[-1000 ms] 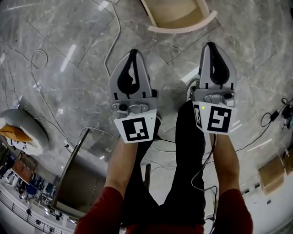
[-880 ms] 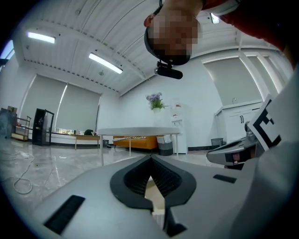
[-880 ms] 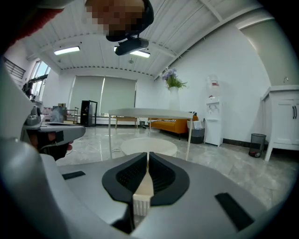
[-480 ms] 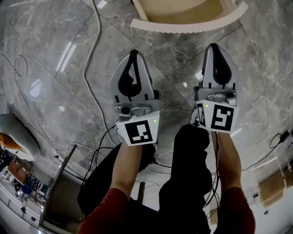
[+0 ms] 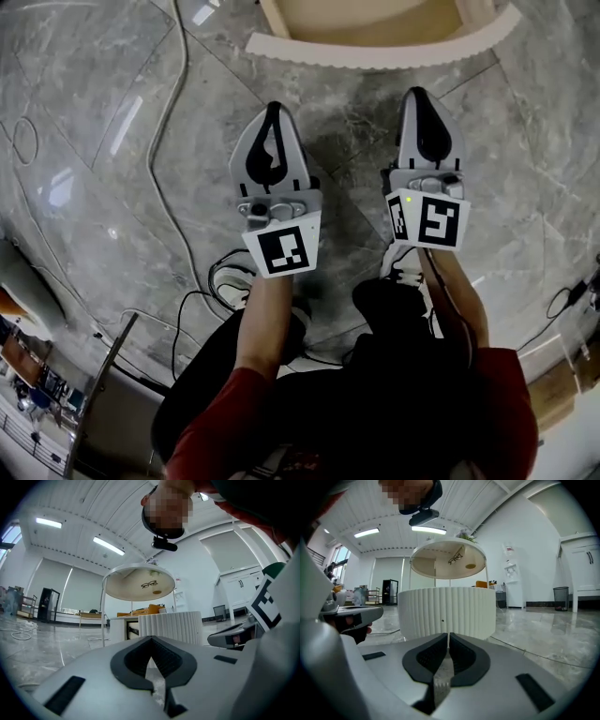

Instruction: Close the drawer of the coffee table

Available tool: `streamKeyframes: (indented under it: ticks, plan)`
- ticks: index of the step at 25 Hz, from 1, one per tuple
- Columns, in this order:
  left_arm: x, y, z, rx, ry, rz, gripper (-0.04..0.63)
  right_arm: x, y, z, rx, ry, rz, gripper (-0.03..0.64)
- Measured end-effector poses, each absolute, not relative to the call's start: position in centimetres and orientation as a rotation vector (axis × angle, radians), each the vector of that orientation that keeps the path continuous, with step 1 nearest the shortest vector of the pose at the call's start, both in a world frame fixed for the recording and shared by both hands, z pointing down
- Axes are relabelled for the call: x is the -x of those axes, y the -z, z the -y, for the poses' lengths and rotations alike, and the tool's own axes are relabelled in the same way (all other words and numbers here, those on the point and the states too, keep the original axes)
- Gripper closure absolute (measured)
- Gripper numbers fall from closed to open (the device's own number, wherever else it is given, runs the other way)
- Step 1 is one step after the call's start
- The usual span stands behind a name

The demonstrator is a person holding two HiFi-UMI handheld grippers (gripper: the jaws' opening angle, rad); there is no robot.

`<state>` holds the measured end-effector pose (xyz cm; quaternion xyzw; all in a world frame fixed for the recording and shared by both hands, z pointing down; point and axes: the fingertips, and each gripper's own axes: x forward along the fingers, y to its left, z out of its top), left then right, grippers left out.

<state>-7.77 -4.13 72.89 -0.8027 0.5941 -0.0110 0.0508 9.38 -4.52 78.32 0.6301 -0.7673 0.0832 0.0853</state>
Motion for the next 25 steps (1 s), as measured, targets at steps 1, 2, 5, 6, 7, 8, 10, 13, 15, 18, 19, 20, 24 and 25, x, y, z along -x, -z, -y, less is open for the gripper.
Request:
streamKeyframes:
  ticks: [1,2,5,6,7,8,10,13,15,18,19,20,24,25]
  plan:
    - [7.6,-72.9,4.1,2.451,0.04,-1.804,0.582,-9.3,-78.3,4.6,-1.867,-0.245,2.294,0.589]
    - [7.4,-72.9,4.1,2.46,0.048,-1.797,0.581,-9.2,-78.1,4.7,-1.854,-0.236,2.3,0.589]
    - [7.0,-73.0,3.6,2.482,0.074,-1.781,0.581,-9.0,-77.7,4.8,-1.835,-0.218,2.311,0.589]
    - [6.9,-73.1,3.4,2.485,0.072,-1.783,0.581,-9.0,-77.7,4.8,-1.836,-0.221,2.316,0.589]
    - [6.8,-73.2,3.2,2.487,0.066,-1.789,0.581,-9.0,-77.7,4.8,-1.84,-0.226,2.322,0.589]
    - [6.6,-73.4,3.1,2.493,0.059,-1.794,0.581,-9.1,-77.8,4.8,-1.844,-0.23,2.328,0.589]
    - [6.1,-73.8,2.9,2.514,0.059,-1.791,0.581,-9.2,-78.0,5.1,-1.843,-0.231,2.328,0.588]
    - [5.6,-73.9,2.8,2.534,0.074,-1.779,0.581,-8.9,-78.3,5.7,-1.824,-0.247,2.33,0.557]
    - [5.6,-73.8,2.7,2.532,0.076,-1.783,0.581,-8.5,-78.5,6.1,-1.81,-0.257,2.337,0.449]
    - [5.6,-73.8,2.8,2.523,0.076,-1.787,0.581,-8.4,-78.7,7.0,-1.799,-0.258,2.342,0.365]
    - [5.6,-73.8,2.8,2.522,0.076,-1.786,0.581,-8.5,-78.7,7.3,-1.795,-0.252,2.344,0.36]
    - [5.6,-73.8,2.8,2.522,0.076,-1.785,0.581,-8.5,-78.7,7.6,-1.787,-0.245,2.348,0.356]
    - [5.8,-73.7,2.9,2.518,0.072,-1.8,0.581,-8.2,-78.5,8.8,-1.732,-0.207,2.376,0.351]
    - [5.9,-73.8,2.9,2.517,0.072,-1.807,0.581,-8.1,-78.5,9.2,-1.719,-0.195,2.384,0.351]
